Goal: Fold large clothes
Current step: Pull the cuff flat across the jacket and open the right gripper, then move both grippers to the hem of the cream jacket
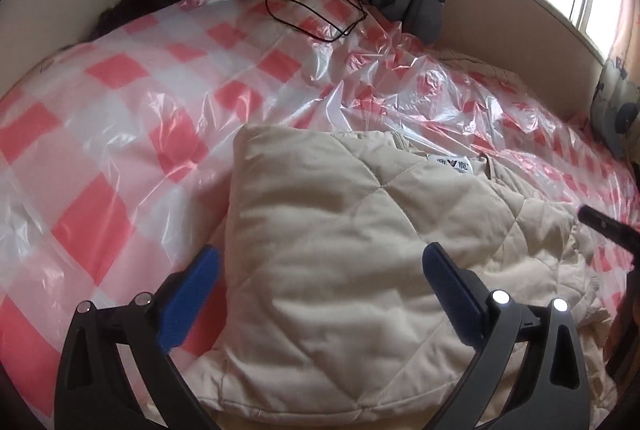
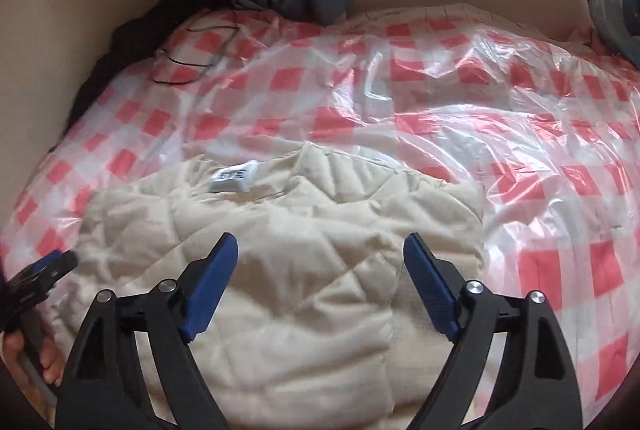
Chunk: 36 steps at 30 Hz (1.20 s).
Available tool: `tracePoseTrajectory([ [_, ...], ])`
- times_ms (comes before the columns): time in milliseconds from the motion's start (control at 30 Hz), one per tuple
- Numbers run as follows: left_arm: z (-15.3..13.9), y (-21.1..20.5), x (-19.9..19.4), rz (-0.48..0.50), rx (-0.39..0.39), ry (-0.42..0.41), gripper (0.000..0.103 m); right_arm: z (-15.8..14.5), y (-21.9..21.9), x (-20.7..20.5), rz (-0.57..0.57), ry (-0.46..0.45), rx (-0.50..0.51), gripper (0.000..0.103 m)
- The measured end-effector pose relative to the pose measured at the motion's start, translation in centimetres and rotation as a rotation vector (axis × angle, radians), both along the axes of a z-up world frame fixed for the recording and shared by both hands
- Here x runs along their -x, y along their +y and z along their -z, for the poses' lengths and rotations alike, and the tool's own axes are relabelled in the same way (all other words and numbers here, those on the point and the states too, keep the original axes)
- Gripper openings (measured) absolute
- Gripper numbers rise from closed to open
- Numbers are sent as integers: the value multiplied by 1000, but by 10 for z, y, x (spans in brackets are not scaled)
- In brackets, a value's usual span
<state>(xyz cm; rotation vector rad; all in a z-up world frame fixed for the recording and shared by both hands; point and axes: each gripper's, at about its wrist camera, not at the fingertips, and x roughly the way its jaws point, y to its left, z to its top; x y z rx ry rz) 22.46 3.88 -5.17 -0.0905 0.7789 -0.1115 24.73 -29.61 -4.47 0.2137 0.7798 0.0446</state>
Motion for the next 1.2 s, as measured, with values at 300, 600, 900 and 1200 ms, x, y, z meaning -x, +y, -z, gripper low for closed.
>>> tracePoseTrajectory([
  [300, 32, -15, -9, -1, -98, 61, 97, 3, -16, 6, 11, 26, -69, 83],
  [600, 30, -20, 5, -12, -129, 31, 97, 48, -21, 43, -36, 183, 10, 96],
  [900, 3, -47, 68, 127, -275, -36, 97, 56, -5, 94, -120, 296, 70, 96],
  [1200, -7, 4, 144, 256, -92, 215, 97, -16, -37, 221, -166, 227, -155, 96],
])
